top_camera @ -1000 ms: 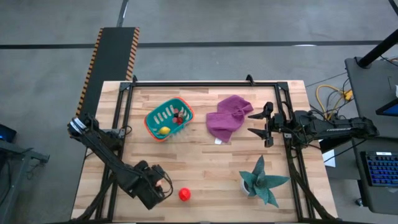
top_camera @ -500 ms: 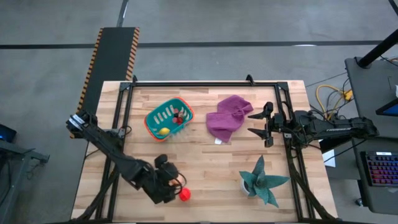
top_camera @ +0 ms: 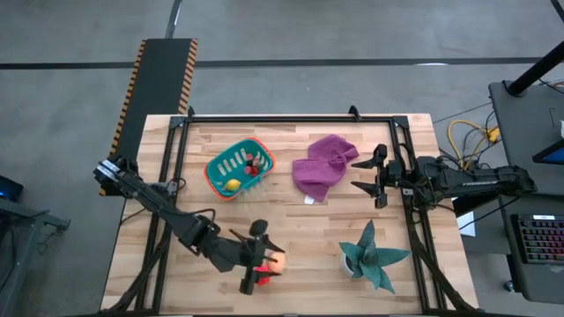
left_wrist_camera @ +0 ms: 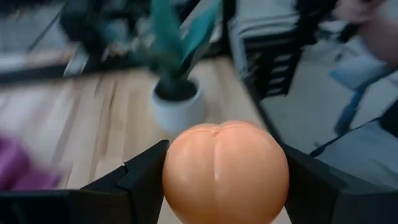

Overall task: Pick and placing Produce into tupperware
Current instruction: Put the orange peach into the blue basket

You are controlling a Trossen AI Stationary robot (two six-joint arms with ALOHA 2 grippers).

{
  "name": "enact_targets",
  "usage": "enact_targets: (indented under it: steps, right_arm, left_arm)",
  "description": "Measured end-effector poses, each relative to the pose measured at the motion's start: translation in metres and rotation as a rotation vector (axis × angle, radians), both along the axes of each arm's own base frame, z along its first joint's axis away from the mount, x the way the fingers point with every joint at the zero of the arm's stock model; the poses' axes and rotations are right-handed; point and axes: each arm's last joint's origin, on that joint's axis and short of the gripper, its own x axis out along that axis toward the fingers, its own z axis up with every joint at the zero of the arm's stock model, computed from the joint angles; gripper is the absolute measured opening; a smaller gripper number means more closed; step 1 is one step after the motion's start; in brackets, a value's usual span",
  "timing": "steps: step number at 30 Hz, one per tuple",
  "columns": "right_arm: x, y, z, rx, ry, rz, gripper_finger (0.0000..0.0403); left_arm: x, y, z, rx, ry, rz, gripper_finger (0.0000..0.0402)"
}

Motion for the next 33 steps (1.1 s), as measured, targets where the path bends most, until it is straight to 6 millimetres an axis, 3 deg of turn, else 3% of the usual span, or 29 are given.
enact_targets:
  steps: [10, 33]
  right_arm:
    - [0.0, 0.0, 0.0, 0.0, 0.0, 0.001, 0.0247]
    - [0.0, 0.0, 0.0, 0.0, 0.001, 0.002, 0.0247]
  left_arm:
    - [-0.008, -0.004, 0.044, 0.089, -0.34, -0.37, 0.024]
    - [-0.014, 0.0, 0.053, 0.133, -0.38, -0.386, 0.024]
